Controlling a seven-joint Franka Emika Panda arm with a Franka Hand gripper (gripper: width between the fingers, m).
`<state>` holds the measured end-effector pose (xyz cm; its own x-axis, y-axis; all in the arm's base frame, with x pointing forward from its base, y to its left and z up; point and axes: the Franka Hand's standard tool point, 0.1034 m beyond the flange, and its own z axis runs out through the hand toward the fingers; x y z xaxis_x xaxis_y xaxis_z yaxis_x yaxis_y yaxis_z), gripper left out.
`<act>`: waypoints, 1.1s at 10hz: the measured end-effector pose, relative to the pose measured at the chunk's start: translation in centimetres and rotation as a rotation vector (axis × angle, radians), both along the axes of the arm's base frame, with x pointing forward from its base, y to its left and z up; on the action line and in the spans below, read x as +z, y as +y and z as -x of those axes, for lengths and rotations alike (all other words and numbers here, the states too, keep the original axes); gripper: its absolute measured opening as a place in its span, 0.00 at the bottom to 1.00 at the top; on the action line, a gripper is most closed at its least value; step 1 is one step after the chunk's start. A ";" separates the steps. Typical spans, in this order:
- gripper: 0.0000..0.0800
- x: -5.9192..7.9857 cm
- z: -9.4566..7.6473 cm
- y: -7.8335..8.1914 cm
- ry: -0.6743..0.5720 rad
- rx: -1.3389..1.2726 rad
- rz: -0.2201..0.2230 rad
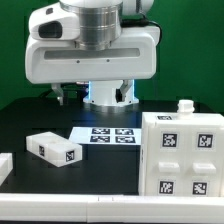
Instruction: Assemble cabinet
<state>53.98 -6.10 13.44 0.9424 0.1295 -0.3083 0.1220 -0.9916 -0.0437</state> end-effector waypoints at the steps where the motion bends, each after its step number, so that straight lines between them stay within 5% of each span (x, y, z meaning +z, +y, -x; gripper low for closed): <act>1: 1.00 0.0 0.0 0.0 0.000 0.000 0.000; 6: 1.00 -0.1 0.2 -0.3 0.003 -0.001 -0.001; 9: 1.00 -1.2 1.3 -3.3 0.096 -0.043 0.003; 11: 1.00 -0.6 1.0 -2.9 0.145 -0.064 -0.003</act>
Offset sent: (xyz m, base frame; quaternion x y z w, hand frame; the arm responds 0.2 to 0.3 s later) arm 0.0000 0.0000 0.0000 0.0000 0.0000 0.0000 1.0000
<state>52.97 -9.00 12.85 0.8945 0.0715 -0.4412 0.0505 -0.9970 -0.0592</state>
